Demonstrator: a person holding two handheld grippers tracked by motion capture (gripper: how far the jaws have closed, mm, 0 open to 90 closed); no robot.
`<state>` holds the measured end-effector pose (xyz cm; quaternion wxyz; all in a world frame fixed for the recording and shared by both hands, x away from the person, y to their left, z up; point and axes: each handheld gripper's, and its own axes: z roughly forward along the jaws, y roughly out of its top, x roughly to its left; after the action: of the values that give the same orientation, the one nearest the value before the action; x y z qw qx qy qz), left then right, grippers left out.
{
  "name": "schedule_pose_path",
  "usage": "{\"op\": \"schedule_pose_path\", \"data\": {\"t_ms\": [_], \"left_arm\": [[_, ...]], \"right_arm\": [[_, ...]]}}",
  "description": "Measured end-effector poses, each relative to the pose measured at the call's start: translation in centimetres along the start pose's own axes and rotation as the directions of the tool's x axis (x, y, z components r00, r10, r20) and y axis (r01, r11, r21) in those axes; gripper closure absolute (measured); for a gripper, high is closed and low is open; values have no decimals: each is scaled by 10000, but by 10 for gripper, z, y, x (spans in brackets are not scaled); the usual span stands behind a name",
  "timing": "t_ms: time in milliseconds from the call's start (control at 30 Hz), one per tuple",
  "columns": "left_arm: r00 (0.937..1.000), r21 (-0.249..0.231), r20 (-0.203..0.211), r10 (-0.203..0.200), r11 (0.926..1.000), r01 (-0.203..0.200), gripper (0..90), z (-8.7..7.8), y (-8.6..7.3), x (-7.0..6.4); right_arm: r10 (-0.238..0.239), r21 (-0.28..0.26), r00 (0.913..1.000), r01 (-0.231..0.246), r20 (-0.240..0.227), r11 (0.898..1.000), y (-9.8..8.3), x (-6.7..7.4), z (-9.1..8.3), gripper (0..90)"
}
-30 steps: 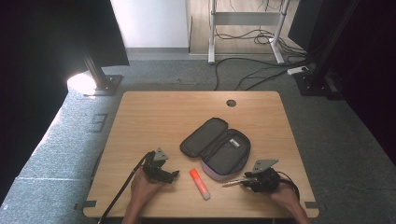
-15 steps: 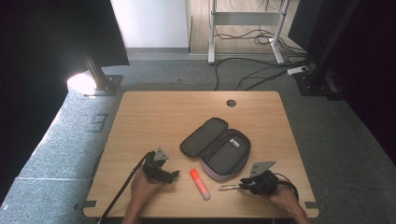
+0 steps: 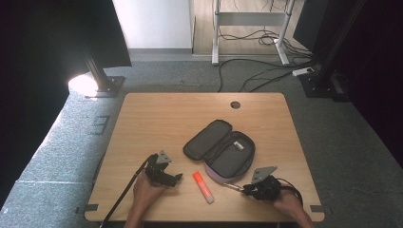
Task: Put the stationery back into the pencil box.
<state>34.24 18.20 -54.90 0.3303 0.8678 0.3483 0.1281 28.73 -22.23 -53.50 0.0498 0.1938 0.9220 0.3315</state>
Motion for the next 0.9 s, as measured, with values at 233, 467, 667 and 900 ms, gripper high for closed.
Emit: {"op": "schedule_pose_path", "data": {"t_ms": [233, 467, 667, 900], "left_arm": [[10000, -2, 1, 1, 10000, -1, 11, 0, 0, 0], [10000, 0, 1, 1, 10000, -1, 11, 0, 0, 0], [10000, 0, -1, 0, 10000, 0, 11, 0, 0, 0], [10000, -2, 0, 2, 10000, -2, 11, 0, 0, 0]], "right_arm": [[98, -51, 9998, -97, 157, 9999, -8, 4, -6, 783], [296, -142, 9993, -293, 218, 9995, -16, 6, -12, 783], [558, -455, 9979, -542, 338, 9975, -22, 6, -24, 784], [831, -516, 9952, -805, 509, 9954, -28, 5, -35, 784]]}}
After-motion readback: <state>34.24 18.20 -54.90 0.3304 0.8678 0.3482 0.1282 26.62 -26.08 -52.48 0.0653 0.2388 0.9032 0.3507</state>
